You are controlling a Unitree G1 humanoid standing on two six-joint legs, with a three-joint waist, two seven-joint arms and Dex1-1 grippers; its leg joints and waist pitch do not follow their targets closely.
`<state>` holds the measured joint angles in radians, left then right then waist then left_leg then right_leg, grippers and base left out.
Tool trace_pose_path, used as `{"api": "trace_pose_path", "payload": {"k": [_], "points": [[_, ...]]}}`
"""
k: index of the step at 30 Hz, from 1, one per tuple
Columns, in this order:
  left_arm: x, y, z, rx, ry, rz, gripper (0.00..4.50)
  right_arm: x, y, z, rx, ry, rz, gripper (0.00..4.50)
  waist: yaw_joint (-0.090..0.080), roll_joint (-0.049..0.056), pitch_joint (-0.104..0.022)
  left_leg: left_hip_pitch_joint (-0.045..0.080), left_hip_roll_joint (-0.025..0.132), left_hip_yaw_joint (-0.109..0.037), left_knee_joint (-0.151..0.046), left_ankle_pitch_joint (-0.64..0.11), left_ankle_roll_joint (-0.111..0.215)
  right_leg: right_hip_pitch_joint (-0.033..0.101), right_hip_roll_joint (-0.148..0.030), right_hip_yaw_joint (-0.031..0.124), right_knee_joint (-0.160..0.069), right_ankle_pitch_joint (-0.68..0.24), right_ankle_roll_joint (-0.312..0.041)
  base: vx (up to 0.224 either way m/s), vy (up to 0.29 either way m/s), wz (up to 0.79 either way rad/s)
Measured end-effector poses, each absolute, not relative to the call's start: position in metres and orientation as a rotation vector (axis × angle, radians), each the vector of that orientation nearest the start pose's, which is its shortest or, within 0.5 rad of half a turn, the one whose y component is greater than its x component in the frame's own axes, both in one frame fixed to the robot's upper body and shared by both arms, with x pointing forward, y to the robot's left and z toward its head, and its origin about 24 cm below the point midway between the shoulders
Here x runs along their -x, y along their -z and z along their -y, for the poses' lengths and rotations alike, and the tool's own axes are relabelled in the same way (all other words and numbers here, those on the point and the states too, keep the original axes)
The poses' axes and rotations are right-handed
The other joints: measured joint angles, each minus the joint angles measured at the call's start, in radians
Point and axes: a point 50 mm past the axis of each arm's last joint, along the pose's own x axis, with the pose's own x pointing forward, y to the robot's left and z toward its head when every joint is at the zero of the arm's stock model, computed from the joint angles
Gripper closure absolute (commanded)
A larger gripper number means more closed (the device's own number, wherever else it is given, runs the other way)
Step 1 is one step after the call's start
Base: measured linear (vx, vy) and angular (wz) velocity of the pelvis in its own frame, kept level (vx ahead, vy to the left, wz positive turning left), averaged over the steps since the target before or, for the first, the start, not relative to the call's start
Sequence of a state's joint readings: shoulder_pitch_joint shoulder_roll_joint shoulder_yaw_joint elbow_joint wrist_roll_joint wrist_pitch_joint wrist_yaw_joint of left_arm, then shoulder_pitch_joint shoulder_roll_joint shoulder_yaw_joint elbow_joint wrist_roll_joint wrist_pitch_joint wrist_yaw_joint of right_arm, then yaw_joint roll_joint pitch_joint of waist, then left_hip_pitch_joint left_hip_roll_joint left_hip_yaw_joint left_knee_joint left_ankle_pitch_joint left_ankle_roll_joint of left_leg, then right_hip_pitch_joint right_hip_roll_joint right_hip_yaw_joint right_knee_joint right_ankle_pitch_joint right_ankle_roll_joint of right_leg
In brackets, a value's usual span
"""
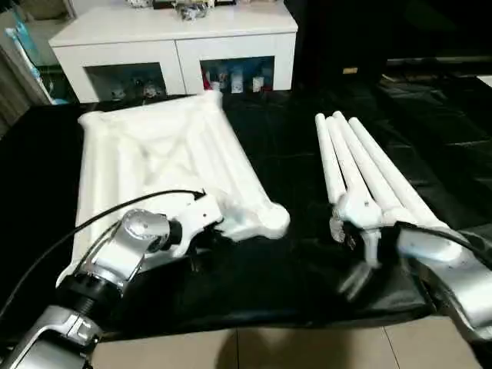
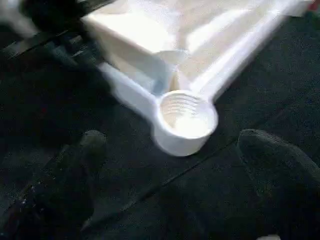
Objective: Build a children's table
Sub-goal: Rotate table base, then pick table leg
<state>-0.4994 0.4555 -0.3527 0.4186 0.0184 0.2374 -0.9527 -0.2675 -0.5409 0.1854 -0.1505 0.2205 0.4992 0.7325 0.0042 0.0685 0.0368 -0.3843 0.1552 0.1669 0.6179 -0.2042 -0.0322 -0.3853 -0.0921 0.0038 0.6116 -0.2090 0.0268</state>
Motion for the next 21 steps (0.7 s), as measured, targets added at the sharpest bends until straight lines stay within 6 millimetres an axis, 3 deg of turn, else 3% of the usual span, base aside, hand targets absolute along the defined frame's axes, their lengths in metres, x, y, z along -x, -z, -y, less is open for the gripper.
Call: {"api": "trace_pose_path", "payload": {"k": [4, 8, 10, 12, 21], "points": [[-0.309, -0.044, -0.145, -0.509, 1.094, -0.483, 4.40, -0.287, -0.104, 0.158, 0.287, -0.786, -0.266, 0.00, 0.010, -0.001, 0.000, -0.001, 0.000, 0.001, -0.001, 0.000, 0.000, 0.000, -0.001, -0.001, -0.002, 0.000, 0.000, 0.000, 0.000, 0.00], [-0.307, -0.043, -0.144, -0.514, 1.064, -0.458, 3.92, -0.312, -0.107, 0.162, 0.192, -0.577, -0.332, 0.00, 0.010, -0.003, 0.002, -0.001, 0.001, 0.002, -0.001, 0.002, -0.002, -0.001, -0.001, -0.001, 0.001, 0.000, 0.000, 0.000, 0.000, 0.00], [-0.306, -0.044, -0.143, -0.501, 1.060, -0.447, 3.88, -0.318, -0.111, 0.165, 0.155, -0.522, -0.352, 0.00, 0.015, -0.006, 0.004, -0.001, 0.002, 0.002, -0.001, 0.002, -0.004, -0.001, -0.001, -0.003, 0.001, 0.000, 0.000, 0.000, 0.000, 0.00], [-0.303, -0.045, -0.144, -0.493, 1.063, -0.443, 3.52, -0.322, -0.111, 0.169, 0.134, -0.476, -0.389, 0.00, 0.024, -0.008, 0.005, -0.002, 0.003, 0.002, -0.001, 0.002, -0.004, -0.001, -0.001, -0.004, 0.000, 0.000, 0.000, 0.000, 0.000, 0.00], [-0.299, -0.064, -0.163, -0.496, 1.009, -0.392, 2.86, -0.342, -0.106, 0.180, 0.146, -0.291, -0.562, 0.00, 0.031, -0.020, 0.012, -0.008, 0.006, 0.003, -0.003, 0.007, -0.008, -0.007, -0.001, -0.009, 0.003, 0.000, 0.000, 0.000, 0.000, 0.00]]}}
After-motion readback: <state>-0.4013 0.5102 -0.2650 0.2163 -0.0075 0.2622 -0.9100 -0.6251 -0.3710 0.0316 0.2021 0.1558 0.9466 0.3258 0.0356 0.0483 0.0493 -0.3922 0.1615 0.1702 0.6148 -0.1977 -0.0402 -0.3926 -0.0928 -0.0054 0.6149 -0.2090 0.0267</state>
